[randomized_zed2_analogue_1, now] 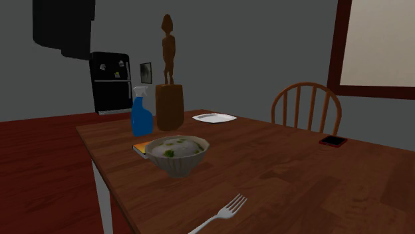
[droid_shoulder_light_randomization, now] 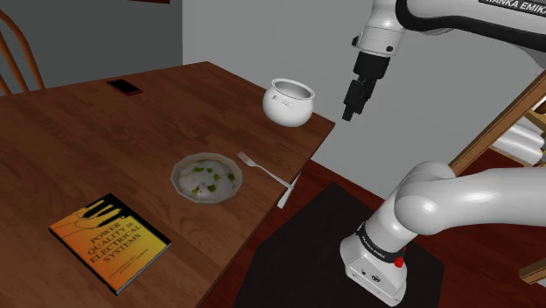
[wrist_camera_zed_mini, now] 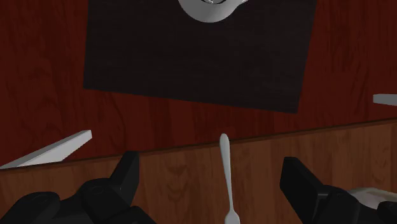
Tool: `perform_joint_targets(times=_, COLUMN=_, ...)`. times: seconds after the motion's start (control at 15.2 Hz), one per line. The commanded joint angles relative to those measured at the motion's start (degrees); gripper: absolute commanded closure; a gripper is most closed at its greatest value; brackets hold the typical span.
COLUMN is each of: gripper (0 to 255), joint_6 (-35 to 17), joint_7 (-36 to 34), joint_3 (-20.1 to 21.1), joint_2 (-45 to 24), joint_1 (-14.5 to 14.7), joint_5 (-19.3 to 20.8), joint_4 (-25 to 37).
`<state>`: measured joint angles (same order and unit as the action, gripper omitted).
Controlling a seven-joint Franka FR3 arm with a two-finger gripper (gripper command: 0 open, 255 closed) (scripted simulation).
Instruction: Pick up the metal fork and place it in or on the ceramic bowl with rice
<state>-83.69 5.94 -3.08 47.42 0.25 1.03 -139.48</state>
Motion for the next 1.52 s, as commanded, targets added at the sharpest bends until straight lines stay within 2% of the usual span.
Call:
perform_joint_targets(times=0.0, gripper=0, joint_6=0.00, joint_7=0.00, joint_3=0.00, joint_2=0.00, joint_1=0.00, joint_5=0.00, joint_4=0.00)
perform_joint_targets(times=0.4, gripper=0, joint_6=-14.06, joint_7=-3.54, joint_3=2.75, joint_2=-4.70, joint_1=1.08, joint_5=-2.41, joint_4=-6.74)
perform_joint_targets(times=0.73, gripper=0, joint_6=-26.37, joint_7=-6.30, joint_3=5.09, joint_2=-11.59, joint_1=2.08, joint_5=-4.06, joint_4=-9.93)
perform_joint_targets(times=1.06, gripper=0, joint_6=-38.68, joint_7=-9.06, joint_3=7.40, joint_2=-20.92, joint_1=2.86, joint_5=-5.12, joint_4=-10.69)
perform_joint_targets(times=1.45, gripper=0, joint_6=-52.30, joint_7=-12.91, joint_3=10.04, joint_2=-34.27, joint_1=3.19, joint_5=-4.75, joint_4=-8.30)
